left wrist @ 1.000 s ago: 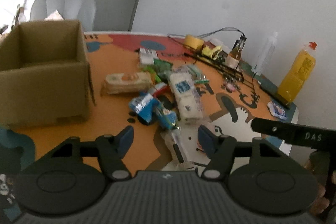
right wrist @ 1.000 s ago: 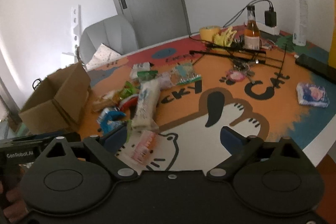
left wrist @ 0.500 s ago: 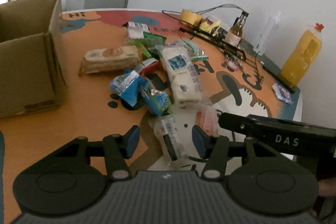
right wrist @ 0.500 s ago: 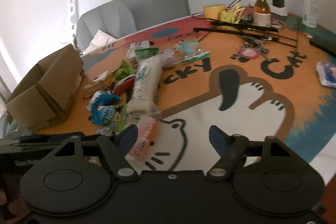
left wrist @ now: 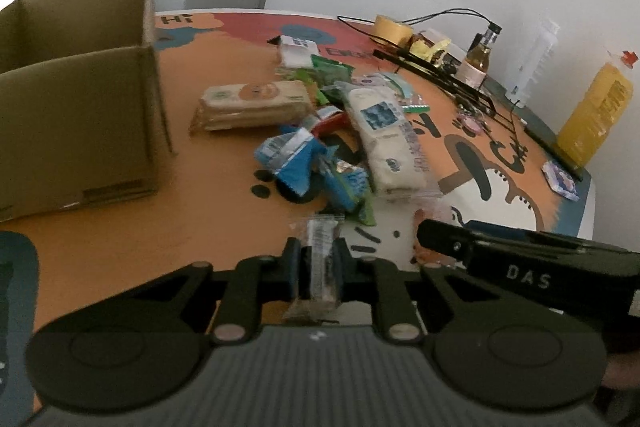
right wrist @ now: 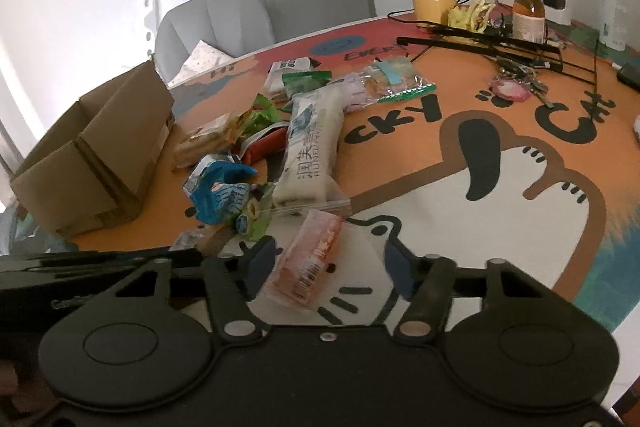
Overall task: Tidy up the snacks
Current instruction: 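Grasp the small clear snack bag with the left tool while the right tool grasps the pink packet, then carry both packets over the cardboard box and open both tools to drop them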
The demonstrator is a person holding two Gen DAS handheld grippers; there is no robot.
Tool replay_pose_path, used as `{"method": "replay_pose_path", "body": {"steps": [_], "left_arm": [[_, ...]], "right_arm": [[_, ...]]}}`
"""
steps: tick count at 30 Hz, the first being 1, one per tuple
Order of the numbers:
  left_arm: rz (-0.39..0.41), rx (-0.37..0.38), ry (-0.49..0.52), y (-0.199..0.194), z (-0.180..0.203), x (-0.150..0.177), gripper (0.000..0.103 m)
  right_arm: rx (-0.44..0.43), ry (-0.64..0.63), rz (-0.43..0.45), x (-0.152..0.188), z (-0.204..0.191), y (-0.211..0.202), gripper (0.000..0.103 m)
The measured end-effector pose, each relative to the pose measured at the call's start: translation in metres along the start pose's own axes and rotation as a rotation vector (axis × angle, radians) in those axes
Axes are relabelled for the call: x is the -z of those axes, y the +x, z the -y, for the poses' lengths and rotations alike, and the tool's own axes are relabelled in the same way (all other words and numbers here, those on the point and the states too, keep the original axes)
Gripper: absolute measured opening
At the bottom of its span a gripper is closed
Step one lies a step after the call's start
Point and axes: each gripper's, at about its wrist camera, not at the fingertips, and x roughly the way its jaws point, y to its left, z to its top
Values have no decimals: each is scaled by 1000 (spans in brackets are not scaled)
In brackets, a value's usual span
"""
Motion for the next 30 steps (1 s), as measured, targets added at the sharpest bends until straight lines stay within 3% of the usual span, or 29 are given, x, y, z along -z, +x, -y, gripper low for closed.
{"method": "replay_pose_path", "body": {"steps": [2,3,4,7,30], "left_arm": [[4,3,-11,-5,-2,-1,16],[11,6,-11,-8,-2,-3,16],[26,7,-4,-14,-1,-4,16],[56,11,6,-26,1,-9,16],[209,-5,1,-85,-33,-34,16]], "right_arm": [[36,-28,4,1,-6,1,41],[45,-30,2,1,-7,1,24],[47,-18,-2,1,-7,0,20],[-17,48,8,0,-1,-7,18],[-95,10,128,-31,-56,-29,17]]}}
